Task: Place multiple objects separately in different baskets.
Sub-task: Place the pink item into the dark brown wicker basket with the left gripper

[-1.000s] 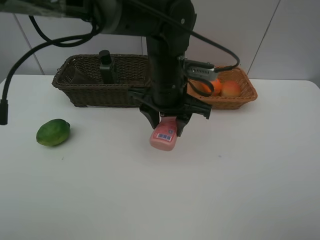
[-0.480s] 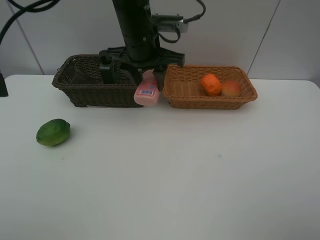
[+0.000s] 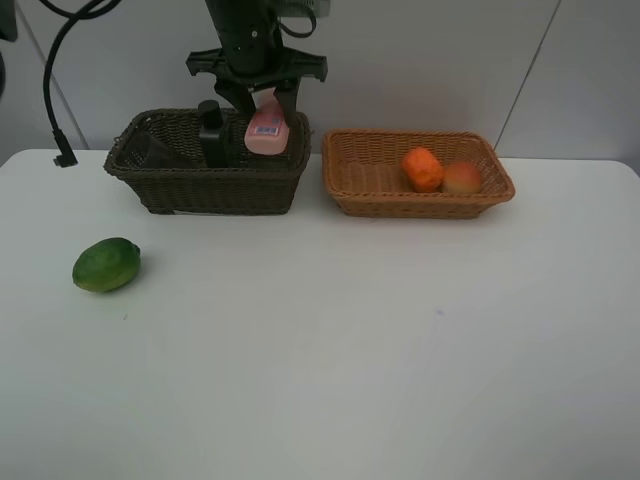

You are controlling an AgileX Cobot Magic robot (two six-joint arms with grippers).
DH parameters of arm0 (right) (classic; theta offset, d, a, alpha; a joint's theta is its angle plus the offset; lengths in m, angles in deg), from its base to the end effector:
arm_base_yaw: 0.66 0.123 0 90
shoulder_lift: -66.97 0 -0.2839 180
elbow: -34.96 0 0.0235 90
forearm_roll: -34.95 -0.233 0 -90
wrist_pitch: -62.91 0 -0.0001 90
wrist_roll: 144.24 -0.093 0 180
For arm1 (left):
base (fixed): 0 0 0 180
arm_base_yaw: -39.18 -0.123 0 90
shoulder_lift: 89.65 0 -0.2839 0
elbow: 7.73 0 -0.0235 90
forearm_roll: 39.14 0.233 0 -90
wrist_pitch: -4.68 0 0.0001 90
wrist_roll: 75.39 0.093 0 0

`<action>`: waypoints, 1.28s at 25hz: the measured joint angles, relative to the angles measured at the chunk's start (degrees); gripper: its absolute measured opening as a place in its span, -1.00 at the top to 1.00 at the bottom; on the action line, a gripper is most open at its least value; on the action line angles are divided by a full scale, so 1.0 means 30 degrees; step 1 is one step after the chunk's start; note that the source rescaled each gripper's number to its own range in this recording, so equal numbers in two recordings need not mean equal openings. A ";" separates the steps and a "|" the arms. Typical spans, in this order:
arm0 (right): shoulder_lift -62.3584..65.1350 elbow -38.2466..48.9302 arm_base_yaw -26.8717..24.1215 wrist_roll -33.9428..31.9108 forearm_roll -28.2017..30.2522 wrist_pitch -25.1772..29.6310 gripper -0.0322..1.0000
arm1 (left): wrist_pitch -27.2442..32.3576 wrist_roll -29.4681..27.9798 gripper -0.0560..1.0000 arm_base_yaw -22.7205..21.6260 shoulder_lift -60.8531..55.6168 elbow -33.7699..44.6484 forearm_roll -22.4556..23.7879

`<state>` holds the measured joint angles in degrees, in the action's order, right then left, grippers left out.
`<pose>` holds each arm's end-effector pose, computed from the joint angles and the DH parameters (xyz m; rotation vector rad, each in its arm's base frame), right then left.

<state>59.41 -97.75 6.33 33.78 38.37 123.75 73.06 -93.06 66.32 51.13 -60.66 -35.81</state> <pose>-0.0200 -0.0073 0.2734 -0.0845 2.0161 0.0284 0.4377 -0.2187 0.2497 0.2392 2.7220 -0.1452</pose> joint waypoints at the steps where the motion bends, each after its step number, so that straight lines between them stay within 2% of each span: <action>1: 0.0000 0.0000 0.0000 0.0000 0.0000 0.0000 -0.35 | 0.0000 0.0071 -0.37 -0.0119 0.0350 -0.0492 0.0000; 9: 0.0000 0.0000 0.0000 0.0000 0.0000 0.0000 -0.35 | 0.0008 0.0285 -0.37 -0.0911 0.2037 -0.2922 0.0071; 18: 0.0000 0.0000 0.0000 0.0000 0.0000 0.0000 -0.35 | -0.0431 0.0444 -0.37 -0.1585 0.2753 -0.3011 0.0244; 29: 0.0000 0.0000 0.0000 0.0000 0.0000 0.0000 -0.35 | -0.1000 0.0745 -0.37 -0.1626 0.3394 -0.3011 0.0236; 32: 0.0000 0.0000 0.0000 0.0000 0.0000 0.0000 -0.35 | -0.1007 0.1498 -0.37 -0.1626 0.3394 -0.3011 0.0236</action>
<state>59.41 -97.75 6.33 33.78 38.37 123.75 70.04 -88.57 61.45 61.31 -69.69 -35.10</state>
